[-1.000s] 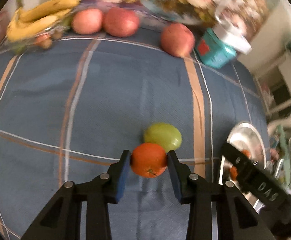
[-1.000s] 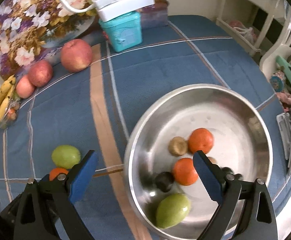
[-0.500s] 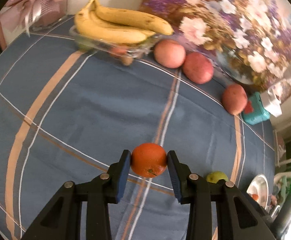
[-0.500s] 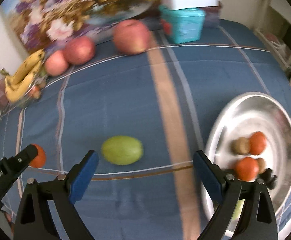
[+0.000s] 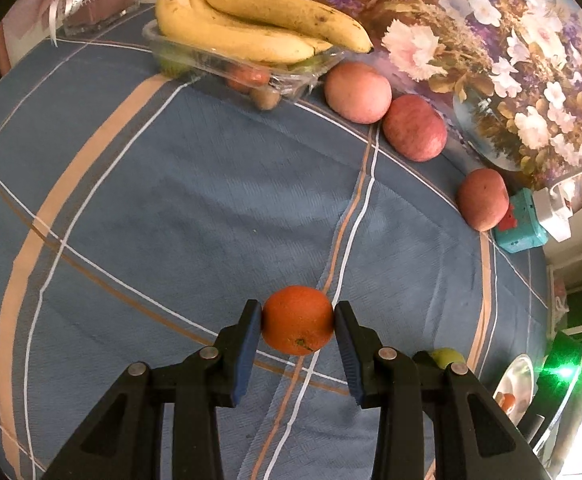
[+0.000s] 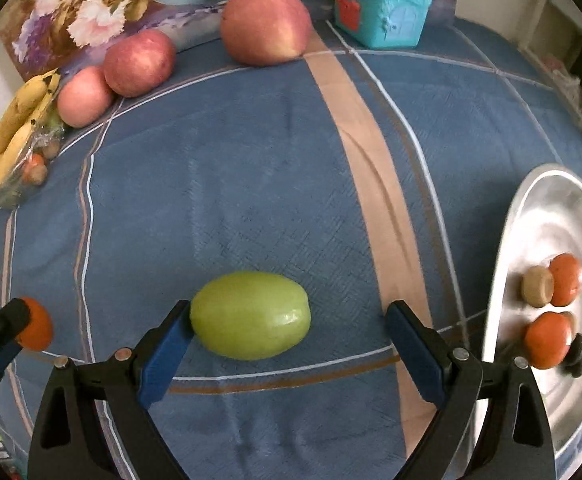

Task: Organize fruits
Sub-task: 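Grasp the green pear with the right tool while the left tool holds the orange, then carry the pear and orange over the plate and open both tools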

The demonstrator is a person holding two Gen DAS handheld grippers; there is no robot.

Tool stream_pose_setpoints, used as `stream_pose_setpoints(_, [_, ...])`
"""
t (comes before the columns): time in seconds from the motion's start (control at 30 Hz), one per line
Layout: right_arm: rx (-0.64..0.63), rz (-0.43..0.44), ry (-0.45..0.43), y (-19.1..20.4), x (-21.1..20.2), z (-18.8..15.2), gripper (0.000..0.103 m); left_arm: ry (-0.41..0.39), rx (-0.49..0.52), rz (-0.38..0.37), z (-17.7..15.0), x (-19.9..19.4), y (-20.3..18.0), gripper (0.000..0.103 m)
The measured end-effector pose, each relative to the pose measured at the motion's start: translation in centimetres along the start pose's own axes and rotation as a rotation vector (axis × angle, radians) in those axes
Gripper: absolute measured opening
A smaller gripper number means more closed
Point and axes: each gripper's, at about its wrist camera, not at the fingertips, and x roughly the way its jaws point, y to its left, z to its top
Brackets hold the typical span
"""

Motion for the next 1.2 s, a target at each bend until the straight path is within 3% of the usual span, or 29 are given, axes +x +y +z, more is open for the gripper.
stream_pose_setpoints(0.27, [-0.106,-0.063,-0.057,1.6,-0.5,-0.3,0.095,-0.001,0.028,-0.003,-0.1,-0.1,-0.7,0.04])
stream_pose_setpoints(0.33, [-0.111,-0.037,-0.071,1.7,-1.0,-0.4,0.075,0.002,0.036,-0.003,-0.2,-0.1,-1.0,0.04])
stream_pose_setpoints(0.37, [-0.108,-0.029,-0.074,1.7,-1.2,-0.4,0.057,0.003,0.038,-0.004,-0.2,-0.1,-1.0,0.04])
stream_pose_setpoints(0.4, [-0.105,-0.011,-0.071,1.6,-1.2,-0.5,0.054,0.003,0.039,-0.003,-0.2,-0.1,-1.1,0.04])
stream_pose_setpoints(0.77, [-0.101,0.079,-0.119,0.8,-5.0,-0.2,0.053,-0.007,0.122,-0.024,-1.6,-0.9,-5.0,0.04])
stream_pose_setpoints(0.97, [-0.036,0.072,-0.15,-3.3,-7.4,0.1,0.054,0.006,0.222,-0.065,-4.2,-1.2,-9.7,0.04])
stream_pose_setpoints(1.07, [0.016,0.028,-0.165,-6.7,-8.5,-0.1,0.054,0.001,0.382,-0.06,-7.2,-1.1,-14.1,0.04])
stream_pose_setpoints(1.2, [0.117,-0.055,-0.182,-12.5,-8.6,-0.1,0.054,0.043,0.526,-0.128,-11.3,-0.5,-18.4,0.04])
